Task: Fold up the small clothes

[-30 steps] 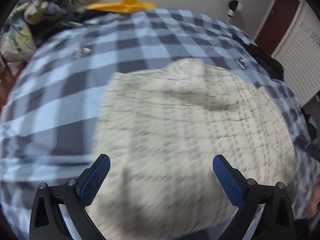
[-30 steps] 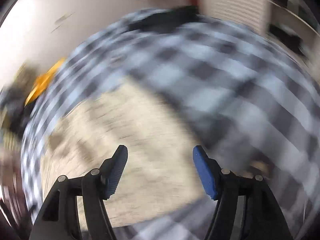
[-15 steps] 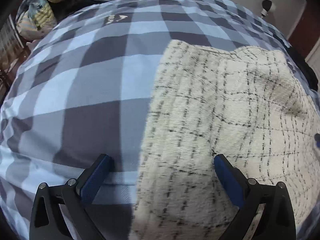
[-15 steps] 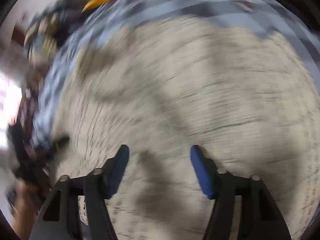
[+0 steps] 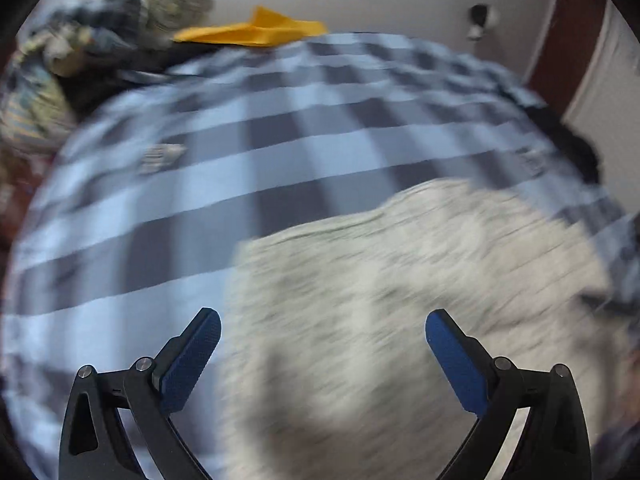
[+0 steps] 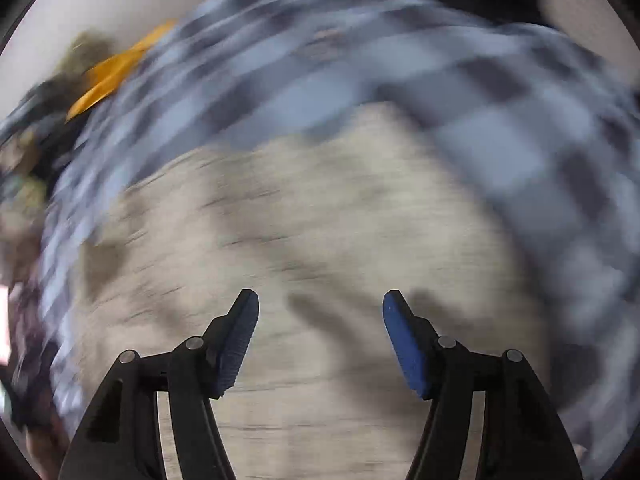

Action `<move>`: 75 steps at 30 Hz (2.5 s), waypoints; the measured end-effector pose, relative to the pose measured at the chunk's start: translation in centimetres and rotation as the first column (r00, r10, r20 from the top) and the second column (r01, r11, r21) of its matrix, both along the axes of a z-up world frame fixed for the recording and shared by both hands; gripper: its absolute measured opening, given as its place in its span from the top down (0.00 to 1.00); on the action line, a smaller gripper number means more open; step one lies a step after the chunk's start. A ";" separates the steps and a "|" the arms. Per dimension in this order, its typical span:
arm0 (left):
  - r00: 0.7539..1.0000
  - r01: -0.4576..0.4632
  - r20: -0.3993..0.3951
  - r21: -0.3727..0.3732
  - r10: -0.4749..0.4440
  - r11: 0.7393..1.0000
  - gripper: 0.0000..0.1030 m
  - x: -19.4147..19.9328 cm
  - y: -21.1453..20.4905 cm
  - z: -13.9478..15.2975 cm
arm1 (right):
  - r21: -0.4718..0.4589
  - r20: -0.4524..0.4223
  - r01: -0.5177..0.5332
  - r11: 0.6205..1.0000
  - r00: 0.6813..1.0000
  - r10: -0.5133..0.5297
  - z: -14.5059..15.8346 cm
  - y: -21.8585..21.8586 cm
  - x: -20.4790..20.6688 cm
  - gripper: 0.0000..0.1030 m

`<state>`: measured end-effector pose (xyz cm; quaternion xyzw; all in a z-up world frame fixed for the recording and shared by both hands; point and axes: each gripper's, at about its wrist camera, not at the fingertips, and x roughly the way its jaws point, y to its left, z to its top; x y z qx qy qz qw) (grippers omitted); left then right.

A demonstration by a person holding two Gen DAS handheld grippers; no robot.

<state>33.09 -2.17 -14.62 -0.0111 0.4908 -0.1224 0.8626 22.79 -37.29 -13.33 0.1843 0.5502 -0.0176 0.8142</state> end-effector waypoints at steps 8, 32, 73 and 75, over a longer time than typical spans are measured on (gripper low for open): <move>0.991 -0.066 -0.104 0.134 0.081 0.989 0.00 6.0 -1.7 -7.3 | -0.116 -0.026 -0.324 0.939 0.946 0.323 -4.1 8.3 6.3 0.41; 0.931 -0.290 0.325 0.378 0.167 0.879 0.00 -10.6 4.2 11.9 | 0.097 0.125 0.429 0.898 0.890 -0.439 11.0 -13.3 -16.5 0.27; 0.969 -0.223 -0.042 0.276 0.243 0.935 0.00 -22.2 6.8 3.1 | 0.315 -0.108 0.532 0.786 0.843 -0.527 -3.1 -9.6 -13.4 0.90; 0.971 -0.215 -0.042 0.273 0.235 0.938 0.00 -22.3 6.9 3.2 | 0.348 -0.090 0.539 0.767 0.833 -0.545 -2.8 -10.2 -14.2 0.90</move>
